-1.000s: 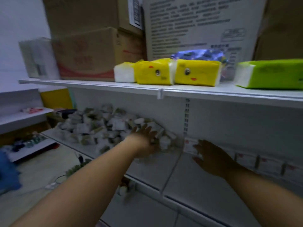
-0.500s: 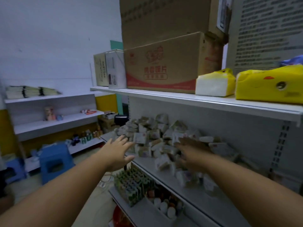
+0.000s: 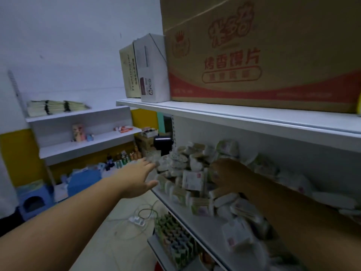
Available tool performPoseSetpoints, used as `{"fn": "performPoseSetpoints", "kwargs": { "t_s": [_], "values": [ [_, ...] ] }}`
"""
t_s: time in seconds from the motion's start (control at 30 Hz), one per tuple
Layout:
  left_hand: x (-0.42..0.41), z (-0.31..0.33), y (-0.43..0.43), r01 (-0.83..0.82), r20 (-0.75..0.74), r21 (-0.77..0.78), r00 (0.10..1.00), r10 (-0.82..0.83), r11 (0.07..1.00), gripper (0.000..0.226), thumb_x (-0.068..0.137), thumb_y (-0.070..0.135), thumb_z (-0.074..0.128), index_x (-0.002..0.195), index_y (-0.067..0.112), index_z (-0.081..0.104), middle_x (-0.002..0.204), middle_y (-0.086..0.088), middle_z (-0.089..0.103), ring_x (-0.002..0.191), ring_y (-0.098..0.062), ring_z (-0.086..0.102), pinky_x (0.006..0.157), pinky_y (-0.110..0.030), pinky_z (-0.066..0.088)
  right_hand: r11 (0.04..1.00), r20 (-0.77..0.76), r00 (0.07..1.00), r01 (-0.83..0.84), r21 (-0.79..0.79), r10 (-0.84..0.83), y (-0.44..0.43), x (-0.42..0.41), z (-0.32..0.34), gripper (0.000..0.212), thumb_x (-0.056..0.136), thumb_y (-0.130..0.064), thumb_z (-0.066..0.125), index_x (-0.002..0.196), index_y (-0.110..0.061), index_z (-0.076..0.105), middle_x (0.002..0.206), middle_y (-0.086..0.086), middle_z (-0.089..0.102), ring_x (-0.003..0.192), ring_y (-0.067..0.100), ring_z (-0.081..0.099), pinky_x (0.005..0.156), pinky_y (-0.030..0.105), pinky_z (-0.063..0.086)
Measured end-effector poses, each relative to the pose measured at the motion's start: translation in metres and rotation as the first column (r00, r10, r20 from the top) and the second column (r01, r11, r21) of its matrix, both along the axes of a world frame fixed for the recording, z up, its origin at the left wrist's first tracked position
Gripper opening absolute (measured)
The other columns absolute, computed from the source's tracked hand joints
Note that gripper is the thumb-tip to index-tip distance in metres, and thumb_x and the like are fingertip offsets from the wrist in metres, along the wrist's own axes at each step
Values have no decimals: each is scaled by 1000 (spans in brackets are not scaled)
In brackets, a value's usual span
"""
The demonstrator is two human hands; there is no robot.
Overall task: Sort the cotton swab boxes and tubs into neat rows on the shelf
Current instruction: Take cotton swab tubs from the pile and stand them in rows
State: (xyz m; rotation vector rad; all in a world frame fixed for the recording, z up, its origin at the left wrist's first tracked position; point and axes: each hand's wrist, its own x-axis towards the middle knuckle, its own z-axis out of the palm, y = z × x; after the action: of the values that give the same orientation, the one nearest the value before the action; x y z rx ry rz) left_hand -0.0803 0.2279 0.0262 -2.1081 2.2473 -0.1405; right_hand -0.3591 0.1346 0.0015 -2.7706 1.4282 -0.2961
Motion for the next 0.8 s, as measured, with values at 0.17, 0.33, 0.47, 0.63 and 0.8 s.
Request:
{"fn": "performPoseSetpoints", "kwargs": {
  "t_s": [0.17,0.33,0.47,0.63,0.8],
  "values": [
    [2,-9,-72,126,-147,-26,981,-128,992,64,90,51,51,145,31,28,149,3,36,129,-16,42,101,-27,35,984,24,984,177,-32,-176,-45,0,-7,39,89,-26,54,125,-10,50,127,14,52,111,31,52,88,35,46],
    [-15,-6,-146,305,-230,-1,927,-297,952,47,90,41,56,134,33,45,136,6,51,119,-13,51,95,-23,39,904,203,913,389,-178,-353,-74,-5,-1,33,90,-20,52,119,-7,55,118,16,54,109,34,51,85,35,42],
    [-39,-2,-195,538,-276,-19,807,-521,843,40,89,34,59,128,25,54,132,1,55,117,-16,52,98,-24,39,824,211,847,526,-209,-487,-81,-12,8,39,88,-22,58,122,-4,52,125,17,48,116,33,44,89,36,39],
    [-88,-14,-239,651,-372,-146,661,-652,745,58,86,26,64,140,21,42,144,-5,41,131,-23,39,105,-27,27,799,164,819,573,-183,-550,-72,-11,-1,42,85,-22,63,122,-3,53,123,17,50,112,32,48,88,35,39],
    [-114,-27,-264,713,-276,-265,589,-760,649,62,82,19,66,139,10,42,139,-14,40,127,-31,38,103,-42,34,939,79,949,313,-146,-304,-61,3,-11,27,79,0,67,105,6,67,106,27,63,97,39,62,84,44,50]
  ]
}}
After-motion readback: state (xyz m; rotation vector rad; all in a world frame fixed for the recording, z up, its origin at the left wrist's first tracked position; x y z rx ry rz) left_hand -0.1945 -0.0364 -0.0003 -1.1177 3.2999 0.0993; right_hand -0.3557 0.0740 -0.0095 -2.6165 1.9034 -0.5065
